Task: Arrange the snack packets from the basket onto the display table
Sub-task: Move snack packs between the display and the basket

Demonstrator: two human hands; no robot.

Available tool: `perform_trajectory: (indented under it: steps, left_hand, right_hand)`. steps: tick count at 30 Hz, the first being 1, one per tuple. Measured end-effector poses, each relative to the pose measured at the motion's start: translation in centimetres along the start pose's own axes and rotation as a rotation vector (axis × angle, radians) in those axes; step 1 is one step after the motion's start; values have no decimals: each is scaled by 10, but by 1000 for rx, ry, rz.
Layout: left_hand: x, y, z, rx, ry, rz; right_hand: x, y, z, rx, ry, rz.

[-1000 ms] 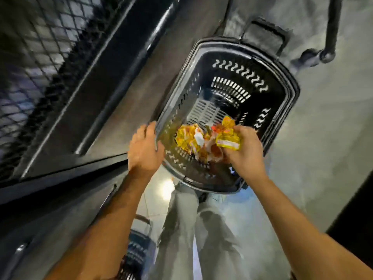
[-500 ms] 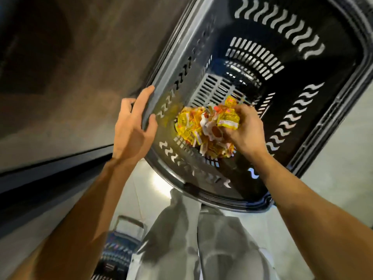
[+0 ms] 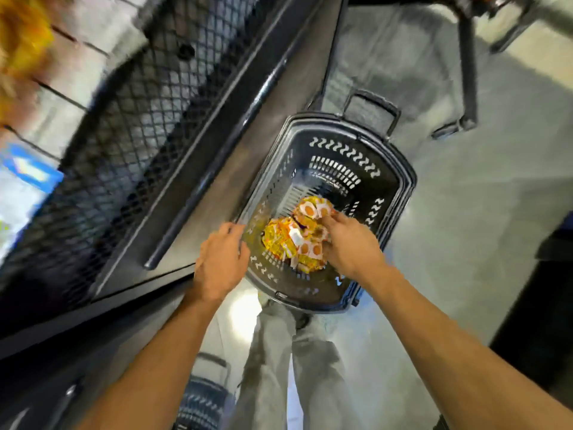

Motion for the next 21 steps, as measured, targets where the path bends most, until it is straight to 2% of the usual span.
perform_trajectory:
  steps: [3, 7, 11, 16, 21]
  left_hand:
    - [-46, -32, 79, 38, 17, -23]
    - [-100, -61, 174, 31, -108, -71]
    - [-145, -78, 241, 19, -224, -62]
    - [-194, -68, 279, -97, -406, 59]
    - [-245, -48, 292, -189, -532, 296]
  right_hand:
    - [-39, 39, 86, -69, -67, 75]
    - [-86, 87, 183, -128, -149, 152]
    - [-115, 131, 257, -197, -238, 304]
    - [-128, 172, 307, -283, -247, 525]
    - [-125, 199, 326, -303, -187, 732]
Point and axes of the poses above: each hand's wrist, its own x-axis towards the middle knuckle, its own z-axis out of the back of the hand, y = z × x, the point moved 1 cm from there along x, towards the middle knuckle, and after that the axes turned 11 degrees about z, right-handed, at the moved point
